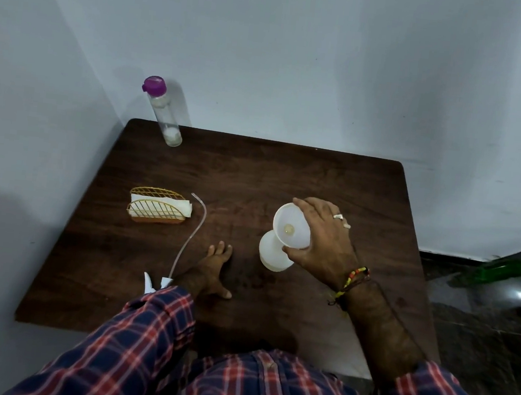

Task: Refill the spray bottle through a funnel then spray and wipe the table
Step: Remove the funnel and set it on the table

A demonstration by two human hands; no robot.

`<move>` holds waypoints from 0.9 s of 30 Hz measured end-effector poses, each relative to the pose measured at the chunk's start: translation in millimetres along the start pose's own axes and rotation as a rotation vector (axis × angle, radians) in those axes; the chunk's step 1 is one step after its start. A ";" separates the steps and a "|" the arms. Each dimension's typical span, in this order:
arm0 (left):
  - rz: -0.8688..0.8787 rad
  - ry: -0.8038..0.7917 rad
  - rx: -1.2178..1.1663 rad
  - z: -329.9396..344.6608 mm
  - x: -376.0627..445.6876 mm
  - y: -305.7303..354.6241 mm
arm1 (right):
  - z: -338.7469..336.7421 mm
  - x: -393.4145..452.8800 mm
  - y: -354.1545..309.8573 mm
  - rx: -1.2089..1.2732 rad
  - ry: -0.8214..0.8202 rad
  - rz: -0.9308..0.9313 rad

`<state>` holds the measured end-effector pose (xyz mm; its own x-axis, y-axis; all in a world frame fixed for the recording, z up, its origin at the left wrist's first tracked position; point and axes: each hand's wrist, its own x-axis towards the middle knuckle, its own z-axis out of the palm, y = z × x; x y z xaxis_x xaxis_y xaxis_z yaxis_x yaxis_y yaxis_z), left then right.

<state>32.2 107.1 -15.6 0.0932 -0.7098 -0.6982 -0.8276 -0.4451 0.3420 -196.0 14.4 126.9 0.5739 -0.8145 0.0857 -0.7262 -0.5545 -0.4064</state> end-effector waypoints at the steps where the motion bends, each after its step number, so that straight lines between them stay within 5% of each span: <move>1: 0.001 -0.002 0.002 -0.1 0.9 -0.6 | -0.1 -0.2 -0.2 -0.004 0.009 -0.002; 27: 0.067 -0.046 0.053 -8.9 13.0 -11.3 | -5.8 -4.0 1.0 0.013 0.021 0.027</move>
<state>47.7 98.0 -22.9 0.0120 -0.7110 -0.7031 -0.8592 -0.3670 0.3564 -201.3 16.1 131.4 0.5461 -0.8324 0.0938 -0.7361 -0.5304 -0.4205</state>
